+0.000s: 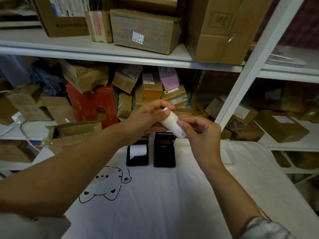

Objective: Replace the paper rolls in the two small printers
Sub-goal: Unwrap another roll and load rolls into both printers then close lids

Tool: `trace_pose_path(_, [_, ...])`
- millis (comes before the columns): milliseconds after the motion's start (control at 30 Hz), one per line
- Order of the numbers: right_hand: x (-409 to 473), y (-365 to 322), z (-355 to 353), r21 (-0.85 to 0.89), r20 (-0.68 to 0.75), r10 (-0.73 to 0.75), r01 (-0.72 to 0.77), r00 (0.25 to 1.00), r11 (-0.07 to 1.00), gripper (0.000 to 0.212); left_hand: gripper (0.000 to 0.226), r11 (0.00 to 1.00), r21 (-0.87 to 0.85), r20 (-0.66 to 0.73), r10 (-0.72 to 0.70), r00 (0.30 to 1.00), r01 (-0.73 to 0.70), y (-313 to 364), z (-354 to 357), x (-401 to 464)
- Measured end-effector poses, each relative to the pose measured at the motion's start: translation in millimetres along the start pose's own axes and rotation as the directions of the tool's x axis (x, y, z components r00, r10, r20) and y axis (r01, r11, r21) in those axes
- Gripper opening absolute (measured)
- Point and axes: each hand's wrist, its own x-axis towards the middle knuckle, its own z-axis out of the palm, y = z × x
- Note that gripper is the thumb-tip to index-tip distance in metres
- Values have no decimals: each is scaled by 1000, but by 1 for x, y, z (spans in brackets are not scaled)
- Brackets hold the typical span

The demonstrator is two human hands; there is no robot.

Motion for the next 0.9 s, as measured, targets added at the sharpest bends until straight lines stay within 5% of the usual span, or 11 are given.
trace_pose_path(300, [-7, 10, 2, -320, 35, -130, 134, 991, 938, 11, 19, 998, 20, -90, -62, 994, 64, -3, 6, 4])
trace_pose_path(767, [-4, 0, -1, -330, -8, -108, 100, 994, 939, 20, 14, 988, 41, -202, -139, 969, 150, -3, 9, 6])
trace_pose_path(900, [-4, -3, 1, -299, -17, -49, 42, 999, 953, 43, 14, 984, 30, -217, -166, 962, 176, -2, 11, 7])
